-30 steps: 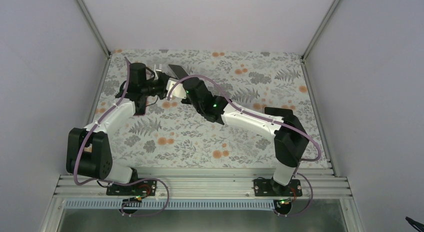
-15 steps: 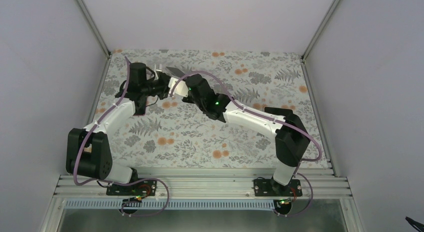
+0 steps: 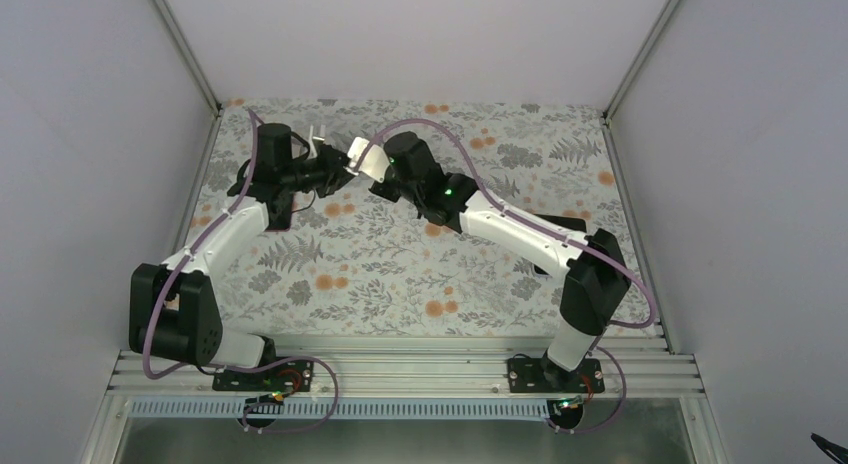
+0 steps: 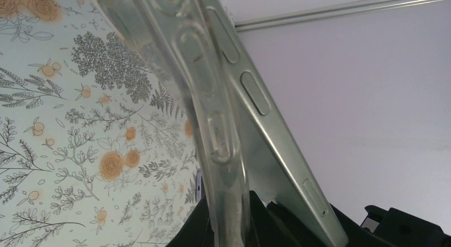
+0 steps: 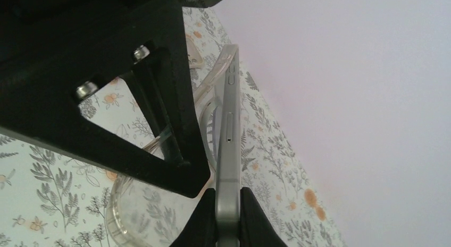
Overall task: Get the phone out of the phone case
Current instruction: Remove the phone case from the phone, then place the phone case at the center of the board.
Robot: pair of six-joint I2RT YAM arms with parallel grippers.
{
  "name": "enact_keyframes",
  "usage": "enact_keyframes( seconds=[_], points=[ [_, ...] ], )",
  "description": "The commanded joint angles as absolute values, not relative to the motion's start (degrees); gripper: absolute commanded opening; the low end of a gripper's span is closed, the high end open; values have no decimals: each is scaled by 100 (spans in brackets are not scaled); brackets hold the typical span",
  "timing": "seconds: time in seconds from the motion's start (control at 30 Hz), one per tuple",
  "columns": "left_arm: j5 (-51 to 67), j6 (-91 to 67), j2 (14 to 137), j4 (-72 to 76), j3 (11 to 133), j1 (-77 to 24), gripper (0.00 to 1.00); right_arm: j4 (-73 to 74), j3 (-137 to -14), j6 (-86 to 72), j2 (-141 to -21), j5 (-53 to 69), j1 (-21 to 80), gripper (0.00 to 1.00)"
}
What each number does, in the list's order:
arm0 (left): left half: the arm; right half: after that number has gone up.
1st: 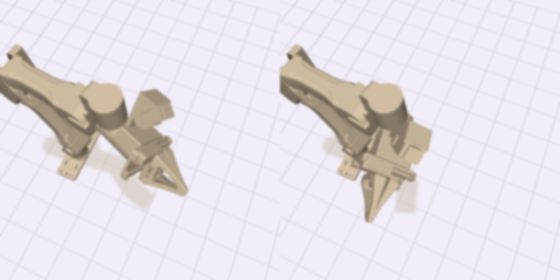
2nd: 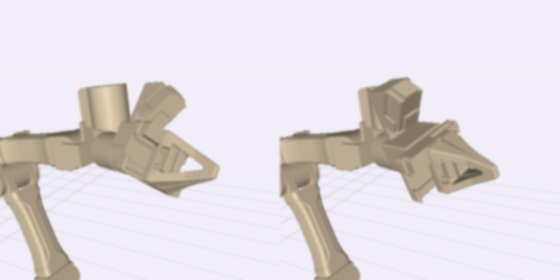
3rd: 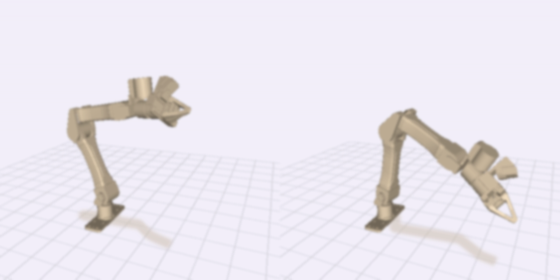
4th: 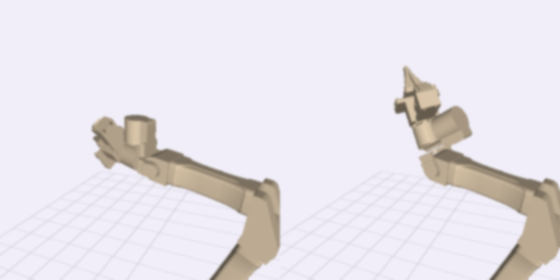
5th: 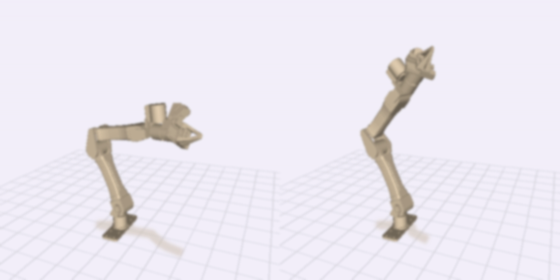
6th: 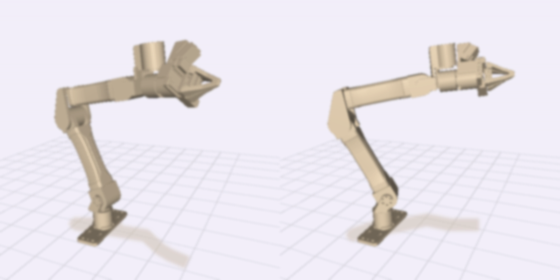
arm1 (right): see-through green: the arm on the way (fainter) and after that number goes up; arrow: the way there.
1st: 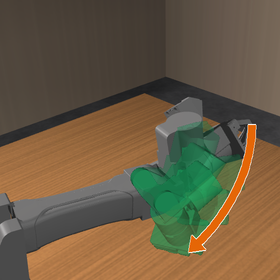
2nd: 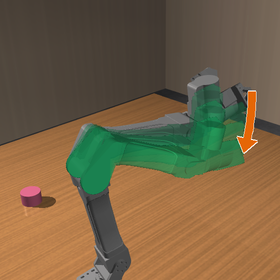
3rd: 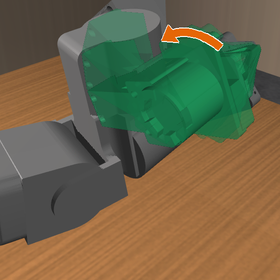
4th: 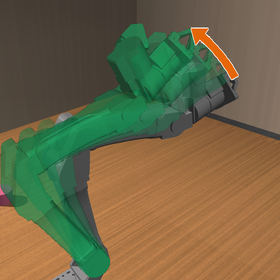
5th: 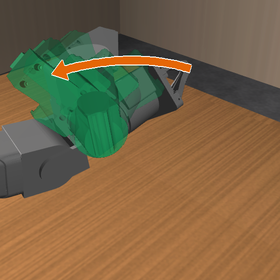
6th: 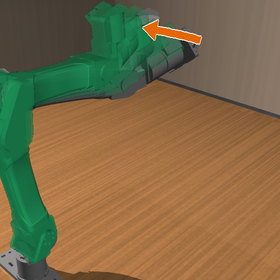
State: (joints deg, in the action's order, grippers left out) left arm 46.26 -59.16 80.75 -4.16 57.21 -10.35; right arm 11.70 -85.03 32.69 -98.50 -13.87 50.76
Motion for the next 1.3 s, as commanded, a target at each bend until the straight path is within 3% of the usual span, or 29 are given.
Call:
enact_keyframes(
  seconds=[0.0, 0.6, 0.83, 1.27],
  points=[
    [4015, -5557, 8094, -1080, 5651, -798, 2, 839, -9050, 2766, -9154, -1837, 4640, 4],
    [3903, -5529, 8067, -1095, 5306, -795, 2, 538, -9347, 2454, -9135, -2211, 3987, 4],
    [3731, -5135, 7988, -1149, 5342, -802, 2, 863, -9339, 2130, -8966, -1672, 3632, 4],
    [4135, -1039, 8906, -2576, 7387, -776, 2, 1413, -8863, 1720, -8431, -995, 3226, 4]
  ],
)
